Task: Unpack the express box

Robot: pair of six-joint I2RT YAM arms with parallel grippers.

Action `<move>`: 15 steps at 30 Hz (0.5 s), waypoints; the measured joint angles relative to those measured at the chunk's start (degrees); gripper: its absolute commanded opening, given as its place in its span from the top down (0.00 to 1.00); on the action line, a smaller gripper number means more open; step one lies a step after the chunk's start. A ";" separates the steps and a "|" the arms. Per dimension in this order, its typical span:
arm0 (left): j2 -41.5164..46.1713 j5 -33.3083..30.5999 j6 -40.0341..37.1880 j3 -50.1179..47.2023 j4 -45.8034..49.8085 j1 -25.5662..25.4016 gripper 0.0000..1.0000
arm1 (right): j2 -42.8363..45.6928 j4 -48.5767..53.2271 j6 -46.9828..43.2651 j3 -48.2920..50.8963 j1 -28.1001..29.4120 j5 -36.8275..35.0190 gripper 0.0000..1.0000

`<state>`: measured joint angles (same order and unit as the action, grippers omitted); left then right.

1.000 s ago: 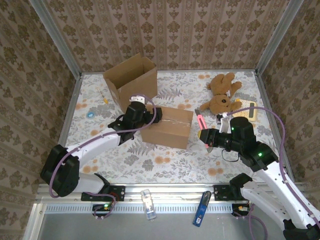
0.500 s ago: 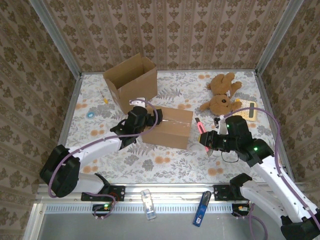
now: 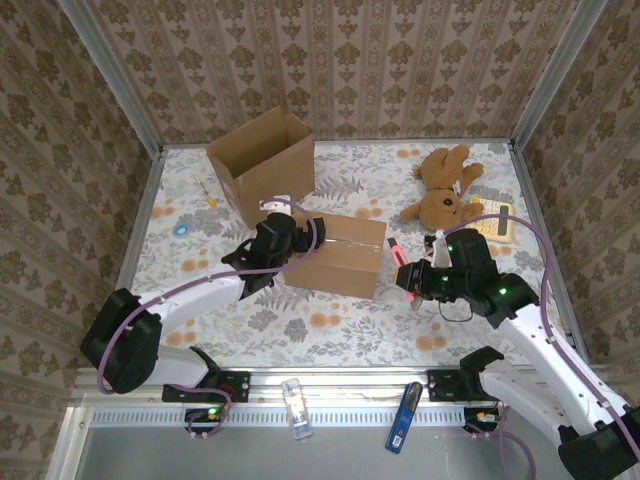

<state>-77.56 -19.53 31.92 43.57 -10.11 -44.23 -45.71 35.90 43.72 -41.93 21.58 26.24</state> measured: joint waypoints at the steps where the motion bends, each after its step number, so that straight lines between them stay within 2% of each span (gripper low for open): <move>1: -0.02 0.00 0.00 0.00 -0.02 0.00 0.00 | -0.33 -0.17 0.00 0.04 0.00 0.09 1.00; 15: -0.35 -0.04 0.00 0.00 -0.46 0.00 0.00 | -2.14 -3.06 0.04 0.22 -0.11 0.83 1.00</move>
<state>-77.91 -19.57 31.92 43.57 -10.57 -44.23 -47.86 32.84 43.77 -41.71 21.47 27.07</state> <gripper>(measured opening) 0.997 0.200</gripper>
